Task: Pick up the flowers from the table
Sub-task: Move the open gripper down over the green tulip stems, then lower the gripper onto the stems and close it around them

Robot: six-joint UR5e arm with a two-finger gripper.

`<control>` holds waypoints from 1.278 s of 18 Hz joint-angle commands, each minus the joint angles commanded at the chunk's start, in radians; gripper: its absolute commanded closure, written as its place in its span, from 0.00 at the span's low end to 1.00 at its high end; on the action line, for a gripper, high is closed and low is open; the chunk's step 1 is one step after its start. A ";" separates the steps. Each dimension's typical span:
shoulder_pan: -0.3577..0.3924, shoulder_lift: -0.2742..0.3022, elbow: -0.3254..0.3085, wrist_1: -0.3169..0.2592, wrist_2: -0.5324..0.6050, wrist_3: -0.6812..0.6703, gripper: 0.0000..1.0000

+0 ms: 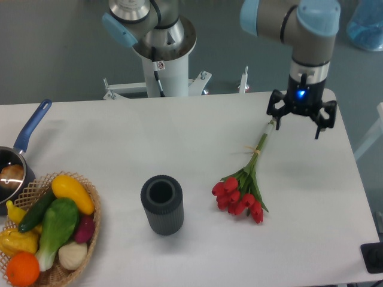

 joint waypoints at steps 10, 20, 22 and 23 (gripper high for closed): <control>-0.014 -0.052 -0.084 0.005 0.003 0.037 0.00; -0.051 -0.129 -0.072 0.015 0.002 0.026 0.00; -0.058 -0.135 -0.074 0.015 0.002 0.026 0.00; -0.063 -0.141 -0.072 0.015 0.002 0.026 0.00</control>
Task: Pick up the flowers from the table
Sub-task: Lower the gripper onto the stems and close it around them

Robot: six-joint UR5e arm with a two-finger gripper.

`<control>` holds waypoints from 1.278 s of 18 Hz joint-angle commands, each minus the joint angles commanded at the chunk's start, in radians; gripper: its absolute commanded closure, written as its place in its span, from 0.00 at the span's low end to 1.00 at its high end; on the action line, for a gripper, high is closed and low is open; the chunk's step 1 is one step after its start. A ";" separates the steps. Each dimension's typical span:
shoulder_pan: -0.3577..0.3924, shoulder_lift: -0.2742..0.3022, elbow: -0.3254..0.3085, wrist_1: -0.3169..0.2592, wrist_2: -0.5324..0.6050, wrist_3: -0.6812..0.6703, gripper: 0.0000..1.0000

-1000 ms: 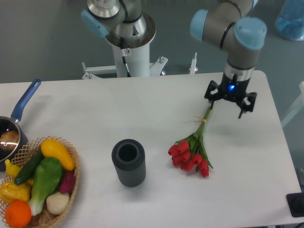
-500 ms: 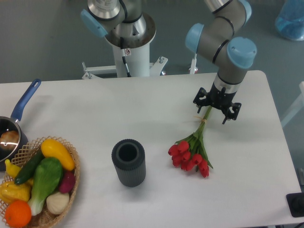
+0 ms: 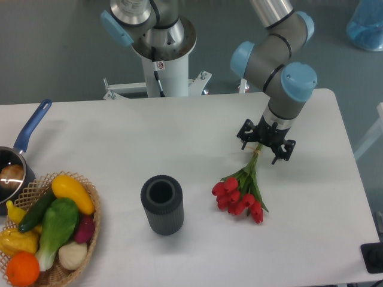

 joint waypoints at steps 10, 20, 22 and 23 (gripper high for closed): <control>-0.017 -0.028 -0.002 0.037 0.003 -0.003 0.21; -0.018 -0.020 -0.002 0.035 0.009 -0.006 0.64; -0.018 -0.018 0.002 0.037 0.009 -0.008 0.64; -0.018 -0.018 0.002 0.035 0.009 -0.008 0.64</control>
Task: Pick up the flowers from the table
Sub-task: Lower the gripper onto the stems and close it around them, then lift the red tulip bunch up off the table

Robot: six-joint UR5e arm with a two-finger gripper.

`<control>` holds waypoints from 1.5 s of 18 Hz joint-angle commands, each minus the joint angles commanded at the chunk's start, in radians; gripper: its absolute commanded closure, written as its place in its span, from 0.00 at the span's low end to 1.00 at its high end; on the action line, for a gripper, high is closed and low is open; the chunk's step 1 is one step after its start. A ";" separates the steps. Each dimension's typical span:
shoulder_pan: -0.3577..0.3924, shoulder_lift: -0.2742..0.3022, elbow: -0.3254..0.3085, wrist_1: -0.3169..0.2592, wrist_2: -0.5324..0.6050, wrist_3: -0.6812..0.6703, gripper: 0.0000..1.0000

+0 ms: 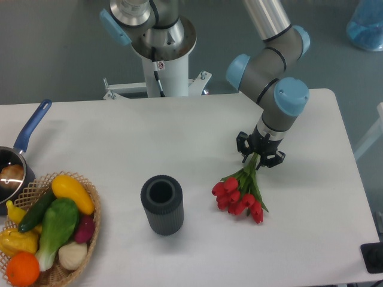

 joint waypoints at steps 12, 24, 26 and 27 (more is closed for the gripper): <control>0.000 0.003 0.034 0.002 0.000 -0.017 0.75; 0.002 0.049 0.230 -0.005 -0.043 -0.067 0.75; 0.005 0.051 0.279 -0.005 -0.084 -0.086 0.75; 0.009 0.051 0.314 -0.005 -0.136 -0.125 0.75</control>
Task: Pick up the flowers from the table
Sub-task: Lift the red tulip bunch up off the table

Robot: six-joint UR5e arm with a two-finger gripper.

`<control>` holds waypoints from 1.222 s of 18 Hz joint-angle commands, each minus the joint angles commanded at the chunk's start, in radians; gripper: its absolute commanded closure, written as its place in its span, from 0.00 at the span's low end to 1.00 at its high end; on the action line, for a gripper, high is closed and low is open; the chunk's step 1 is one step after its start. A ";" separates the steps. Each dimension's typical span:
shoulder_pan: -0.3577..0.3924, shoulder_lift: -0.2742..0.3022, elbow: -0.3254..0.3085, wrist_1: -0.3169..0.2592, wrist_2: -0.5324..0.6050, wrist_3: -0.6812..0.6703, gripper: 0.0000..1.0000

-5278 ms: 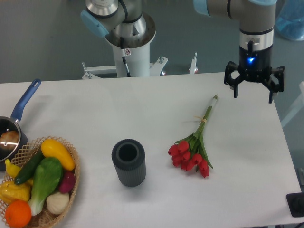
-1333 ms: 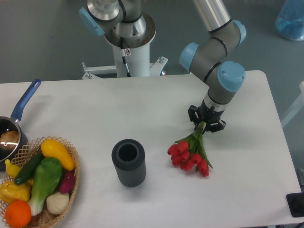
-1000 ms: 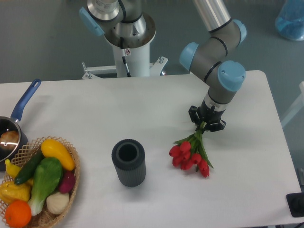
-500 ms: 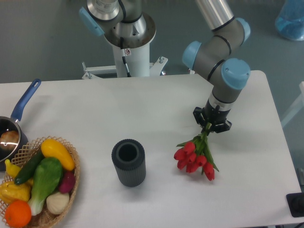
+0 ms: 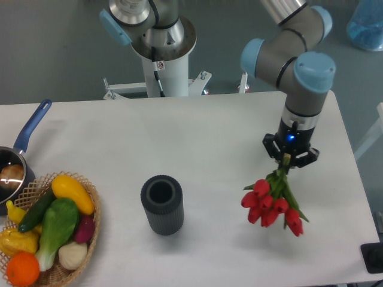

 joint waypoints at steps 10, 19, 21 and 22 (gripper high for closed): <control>0.064 0.046 0.065 0.008 -0.287 -0.068 0.75; 0.064 0.046 0.071 0.012 -0.289 -0.082 0.75; 0.069 0.046 0.071 0.012 -0.289 -0.082 0.75; 0.071 0.046 0.071 0.012 -0.289 -0.082 0.75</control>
